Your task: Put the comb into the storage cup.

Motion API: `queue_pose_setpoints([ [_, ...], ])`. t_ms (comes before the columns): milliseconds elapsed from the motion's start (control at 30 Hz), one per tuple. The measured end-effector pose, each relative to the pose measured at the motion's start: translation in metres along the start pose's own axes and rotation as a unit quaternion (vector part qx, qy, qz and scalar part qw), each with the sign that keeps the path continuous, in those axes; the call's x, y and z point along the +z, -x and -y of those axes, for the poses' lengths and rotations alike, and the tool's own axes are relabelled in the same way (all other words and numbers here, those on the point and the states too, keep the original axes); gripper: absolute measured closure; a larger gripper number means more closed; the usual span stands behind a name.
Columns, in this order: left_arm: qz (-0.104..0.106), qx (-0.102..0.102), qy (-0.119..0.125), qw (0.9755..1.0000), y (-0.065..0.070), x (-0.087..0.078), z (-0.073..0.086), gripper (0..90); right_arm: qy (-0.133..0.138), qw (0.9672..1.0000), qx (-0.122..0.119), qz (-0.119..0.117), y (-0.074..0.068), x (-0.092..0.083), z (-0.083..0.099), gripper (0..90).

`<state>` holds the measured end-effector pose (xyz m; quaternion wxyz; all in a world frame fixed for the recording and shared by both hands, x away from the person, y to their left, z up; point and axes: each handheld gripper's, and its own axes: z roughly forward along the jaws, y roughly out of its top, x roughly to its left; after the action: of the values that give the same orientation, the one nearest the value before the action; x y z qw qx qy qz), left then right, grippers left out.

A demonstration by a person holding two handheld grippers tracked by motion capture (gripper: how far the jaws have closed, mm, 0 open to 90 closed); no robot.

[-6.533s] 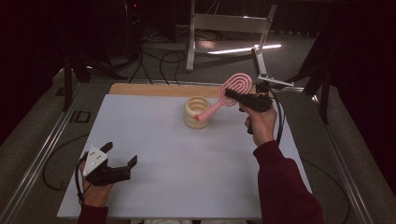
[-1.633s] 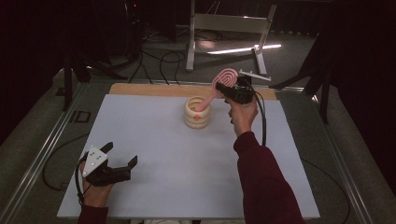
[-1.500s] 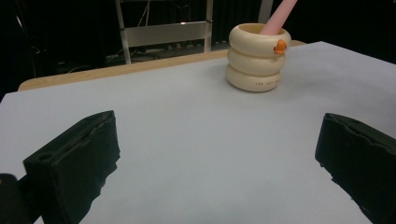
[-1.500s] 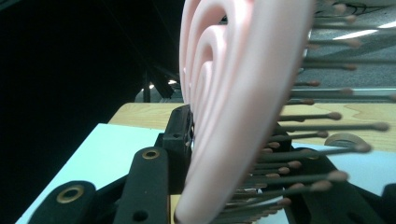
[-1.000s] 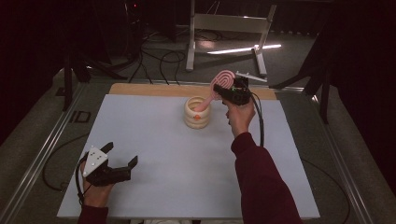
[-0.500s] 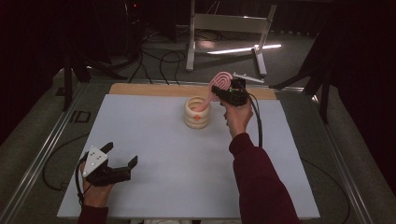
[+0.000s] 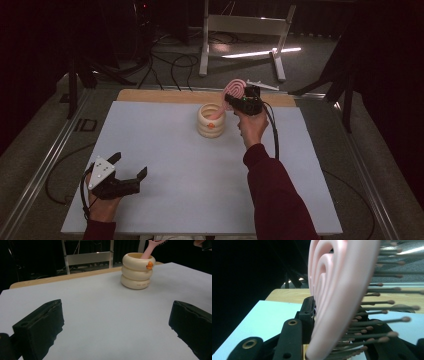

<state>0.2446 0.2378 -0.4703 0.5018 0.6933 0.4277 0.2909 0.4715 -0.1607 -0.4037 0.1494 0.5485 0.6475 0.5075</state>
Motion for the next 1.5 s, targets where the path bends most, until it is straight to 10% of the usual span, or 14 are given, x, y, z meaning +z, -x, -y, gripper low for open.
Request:
queue_pose_setpoints([
  [1500, 0.001, 0.001, 0.000, 1.0000, 0.001, 0.001, 0.001, 0.5, -0.014, 0.9999, 0.003, 0.001, -0.005, 0.016, 0.014, 63.6],
])
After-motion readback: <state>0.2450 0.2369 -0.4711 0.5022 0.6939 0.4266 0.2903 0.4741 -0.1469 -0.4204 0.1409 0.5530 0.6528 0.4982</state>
